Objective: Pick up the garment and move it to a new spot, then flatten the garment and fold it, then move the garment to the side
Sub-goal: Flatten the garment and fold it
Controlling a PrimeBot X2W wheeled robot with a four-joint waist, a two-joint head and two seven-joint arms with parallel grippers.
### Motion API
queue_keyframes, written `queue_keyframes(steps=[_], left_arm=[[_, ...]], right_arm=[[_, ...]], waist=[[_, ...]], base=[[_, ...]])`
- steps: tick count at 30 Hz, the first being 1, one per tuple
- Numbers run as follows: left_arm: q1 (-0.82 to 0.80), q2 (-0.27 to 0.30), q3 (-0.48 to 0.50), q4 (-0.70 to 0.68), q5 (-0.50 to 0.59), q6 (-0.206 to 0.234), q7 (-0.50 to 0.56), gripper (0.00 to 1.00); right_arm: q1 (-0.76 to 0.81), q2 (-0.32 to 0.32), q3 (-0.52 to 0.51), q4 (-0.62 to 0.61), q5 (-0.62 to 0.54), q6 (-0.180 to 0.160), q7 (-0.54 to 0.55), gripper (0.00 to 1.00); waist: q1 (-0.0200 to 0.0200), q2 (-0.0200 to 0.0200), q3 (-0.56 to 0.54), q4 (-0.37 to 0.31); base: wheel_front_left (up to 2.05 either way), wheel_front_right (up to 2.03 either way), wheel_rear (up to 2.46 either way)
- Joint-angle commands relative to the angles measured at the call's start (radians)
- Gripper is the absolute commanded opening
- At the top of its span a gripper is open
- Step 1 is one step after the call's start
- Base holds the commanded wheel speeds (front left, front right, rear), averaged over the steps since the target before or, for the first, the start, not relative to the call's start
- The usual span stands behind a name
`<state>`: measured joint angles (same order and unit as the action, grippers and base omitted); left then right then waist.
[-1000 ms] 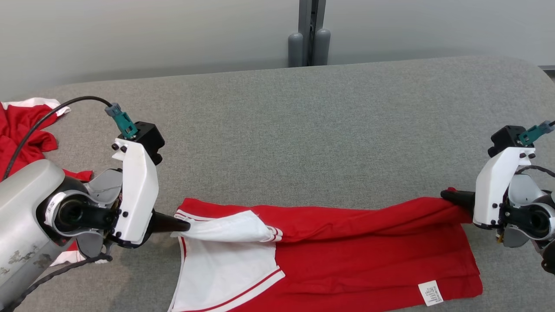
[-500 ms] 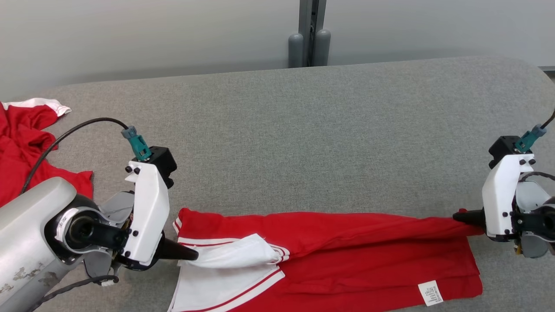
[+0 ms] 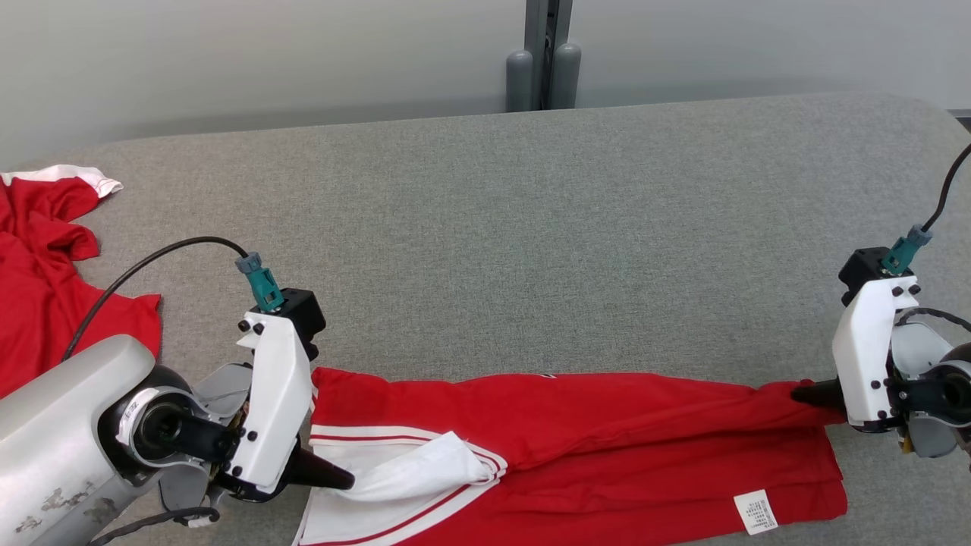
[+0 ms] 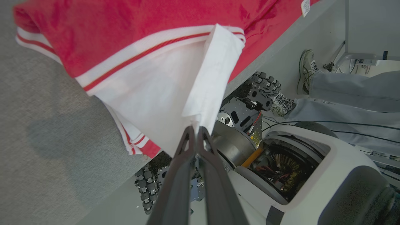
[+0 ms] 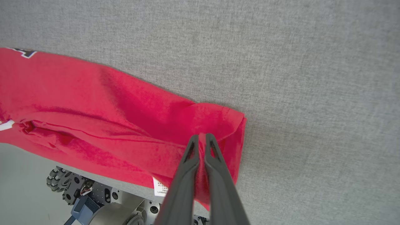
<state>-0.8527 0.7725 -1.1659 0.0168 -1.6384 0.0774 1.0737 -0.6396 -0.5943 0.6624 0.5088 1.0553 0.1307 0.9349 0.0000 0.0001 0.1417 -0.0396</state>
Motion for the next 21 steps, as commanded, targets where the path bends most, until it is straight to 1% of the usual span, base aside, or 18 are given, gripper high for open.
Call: queue_keyframes(steps=[1, 2, 3, 4, 5, 6, 15, 18, 21], left_arm=[[0.009, -0.002, 0.000, 0.003, 0.000, 0.001, 0.002, 0.00], [0.009, -0.003, -0.001, 0.005, 0.001, 0.001, 0.001, 0.00], [0.010, -0.006, -0.002, 0.007, 0.001, 0.000, 0.000, 0.00], [0.013, -0.008, -0.002, 0.008, 0.002, -0.002, -0.002, 0.12], [0.015, -0.010, -0.004, 0.010, 0.004, -0.003, -0.003, 0.48], [0.018, -0.010, -0.007, 0.012, 0.005, -0.003, 0.002, 1.00], [0.030, -0.012, -0.005, 0.026, 0.005, -0.018, -0.007, 1.00], [0.028, -0.011, 0.003, 0.029, 0.007, -0.025, -0.021, 1.00], [0.026, -0.009, 0.023, 0.034, 0.019, -0.042, -0.062, 1.00]], right_arm=[[-0.009, -0.007, 0.005, -0.002, -0.008, 0.000, 0.001, 0.00], [-0.010, -0.009, 0.007, -0.003, -0.012, 0.000, -0.005, 0.00], [-0.010, -0.009, 0.010, -0.002, -0.014, 0.000, -0.006, 0.09], [-0.012, -0.009, 0.013, -0.002, -0.018, 0.000, -0.008, 0.45], [-0.015, -0.011, 0.012, -0.004, -0.022, 0.000, -0.017, 0.94], [-0.015, -0.009, 0.015, -0.003, -0.022, 0.000, -0.019, 1.00], [-0.014, -0.019, 0.042, -0.024, -0.027, 0.000, -0.043, 1.00], [-0.014, -0.024, 0.033, -0.030, -0.020, 0.000, -0.059, 1.00], [-0.017, -0.028, 0.003, -0.050, -0.009, 0.000, -0.110, 1.00]], waist=[[0.0000, -0.0001, 0.001, 0.000], [0.0000, -0.0001, 0.001, -0.001], [0.0000, -0.0001, 0.001, -0.001], [0.0000, -0.0001, 0.000, -0.001], [0.0000, -0.0001, 0.000, -0.002], [0.0000, -0.0001, -0.001, -0.003], [0.0000, -0.0001, -0.029, -0.009], [0.0000, -0.0001, -0.040, -0.009], [0.0000, -0.0001, -0.059, -0.007]], base=[[0.00, 0.00, 0.00], [0.00, 0.00, 0.00], [0.00, 0.00, 0.00], [0.00, 0.00, 0.00], [0.00, 0.00, 0.00], [0.00, 0.00, 0.00], [0.00, 0.00, 0.00], [0.00, 0.00, 0.00], [0.00, 0.00, 0.00]])
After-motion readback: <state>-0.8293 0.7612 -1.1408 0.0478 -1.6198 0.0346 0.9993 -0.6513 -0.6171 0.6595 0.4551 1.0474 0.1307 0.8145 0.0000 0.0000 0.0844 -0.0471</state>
